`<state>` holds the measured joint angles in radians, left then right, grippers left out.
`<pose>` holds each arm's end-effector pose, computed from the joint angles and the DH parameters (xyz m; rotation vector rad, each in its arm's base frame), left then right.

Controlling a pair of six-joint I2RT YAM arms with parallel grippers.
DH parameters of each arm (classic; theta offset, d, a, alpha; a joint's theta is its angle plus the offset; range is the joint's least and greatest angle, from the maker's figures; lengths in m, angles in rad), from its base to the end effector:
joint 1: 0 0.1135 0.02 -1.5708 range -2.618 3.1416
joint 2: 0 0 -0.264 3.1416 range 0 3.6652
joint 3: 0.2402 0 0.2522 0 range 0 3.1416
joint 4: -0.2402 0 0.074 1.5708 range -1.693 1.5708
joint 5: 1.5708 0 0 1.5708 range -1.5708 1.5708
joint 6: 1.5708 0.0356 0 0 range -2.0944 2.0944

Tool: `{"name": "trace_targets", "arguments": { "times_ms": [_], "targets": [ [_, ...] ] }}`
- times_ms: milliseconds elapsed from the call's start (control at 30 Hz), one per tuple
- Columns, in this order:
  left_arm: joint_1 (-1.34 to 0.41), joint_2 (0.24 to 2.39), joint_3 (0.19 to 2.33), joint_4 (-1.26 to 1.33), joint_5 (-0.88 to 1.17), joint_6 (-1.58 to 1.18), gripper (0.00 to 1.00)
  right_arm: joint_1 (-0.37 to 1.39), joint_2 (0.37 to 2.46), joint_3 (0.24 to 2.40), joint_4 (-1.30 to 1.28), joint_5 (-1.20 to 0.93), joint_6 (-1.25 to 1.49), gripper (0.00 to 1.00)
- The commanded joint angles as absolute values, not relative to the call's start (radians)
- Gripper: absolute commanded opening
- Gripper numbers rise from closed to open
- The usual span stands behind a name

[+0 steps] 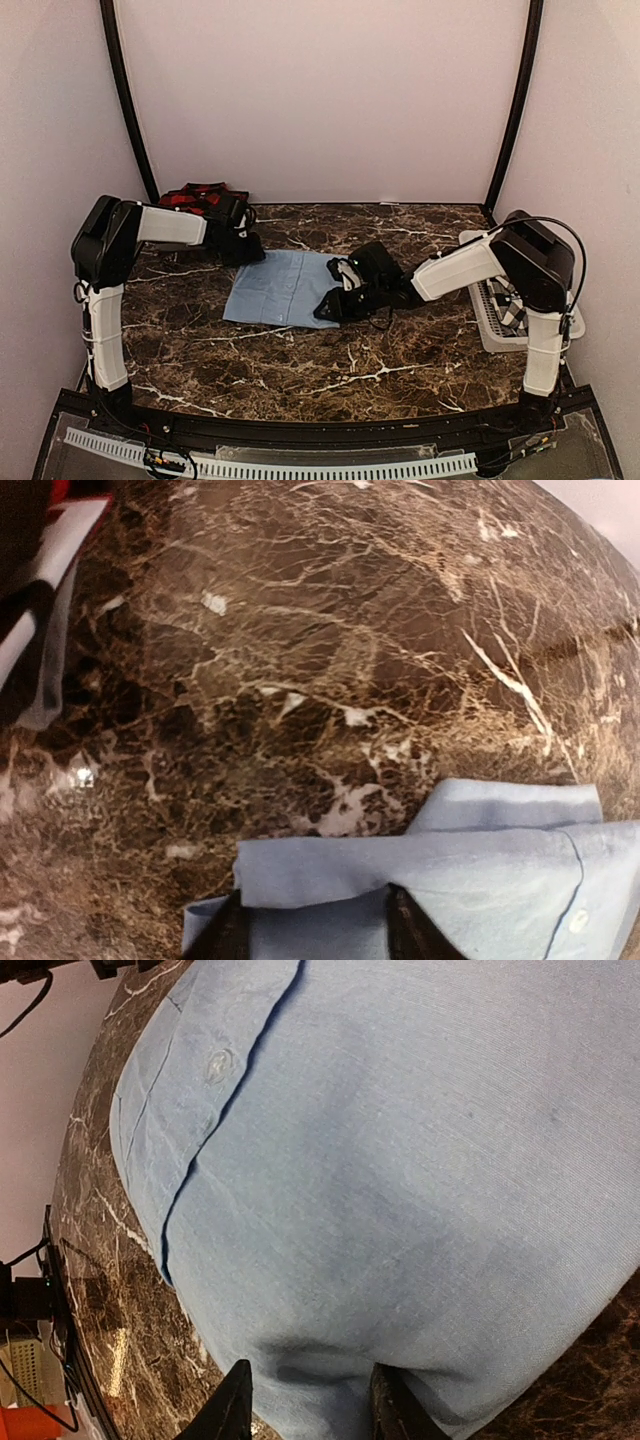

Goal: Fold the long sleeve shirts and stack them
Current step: Smooth out the square-folded shirt at the center of the board.

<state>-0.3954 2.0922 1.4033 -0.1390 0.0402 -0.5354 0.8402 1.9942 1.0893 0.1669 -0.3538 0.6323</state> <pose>0.4174 -0.1758 0.1523 -0.1524 2.4489 -0.4730 0.2620 0.3109 0.1264 -0.4622 2.4999 1.0884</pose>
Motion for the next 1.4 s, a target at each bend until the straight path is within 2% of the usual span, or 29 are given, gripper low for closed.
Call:
{"name": "trace_targets", "arguments": {
  "times_ms": [0, 33, 100, 233, 300, 533, 633, 733, 900, 1000, 1167, 1367],
  "targets": [
    [-0.394, 1.97, 1.436, -0.23, 0.014, -0.497, 0.56, 0.832, 2.014, 1.124, 0.065, -0.285, 0.678, 0.38],
    [-0.396, 1.951, 1.435, -0.239, 0.012, -0.492, 0.64, 0.832, 2.014, 1.132, 0.045, -0.283, 0.682, 0.38],
    [-0.409, 1.897, 1.425, -0.253, -0.01, -0.484, 0.7, 0.831, 2.01, 1.148, 0.01, -0.278, 0.694, 0.39],
    [-0.471, 1.794, 1.381, -0.269, -0.028, -0.47, 0.71, 0.832, 2.021, 1.217, -0.108, -0.263, 0.712, 0.44],
    [-0.505, 1.77, 1.349, -0.268, -0.013, -0.483, 0.68, 0.833, 2.032, 1.26, -0.162, -0.253, 0.72, 0.45],
    [-0.63, 1.807, 1.241, -0.157, 0.121, -0.541, 0.45, 0.841, 2.108, 1.397, -0.288, -0.201, 0.745, 0.48],
    [-0.633, 1.86, 1.206, -0.109, 0.137, -0.567, 0.4, 0.842, 2.086, 1.378, -0.265, -0.187, 0.765, 0.49],
    [-0.63, 1.908, 1.204, -0.154, 0.067, -0.593, 0.35, 0.841, 2.026, 1.336, -0.224, -0.174, 0.765, 0.52],
    [-0.597, 1.965, 1.186, -0.216, 0.012, -0.664, 0.31, 0.825, 1.889, 1.255, -0.104, -0.156, 0.734, 0.55],
    [-0.595, 1.969, 1.176, -0.224, -0.013, -0.679, 0.3, 0.797, 1.877, 1.237, -0.008, -0.221, 0.714, 0.55],
    [-0.597, 1.978, 1.164, -0.198, 0.04, -0.659, 0.3, 0.767, 1.998, 1.339, 0.113, -0.331, 0.702, 0.53],
    [-0.632, 1.986, 1.152, -0.182, 0.115, -0.627, 0.29, 0.758, 2.143, 1.451, 0.133, -0.332, 0.735, 0.52]
  ]
}}
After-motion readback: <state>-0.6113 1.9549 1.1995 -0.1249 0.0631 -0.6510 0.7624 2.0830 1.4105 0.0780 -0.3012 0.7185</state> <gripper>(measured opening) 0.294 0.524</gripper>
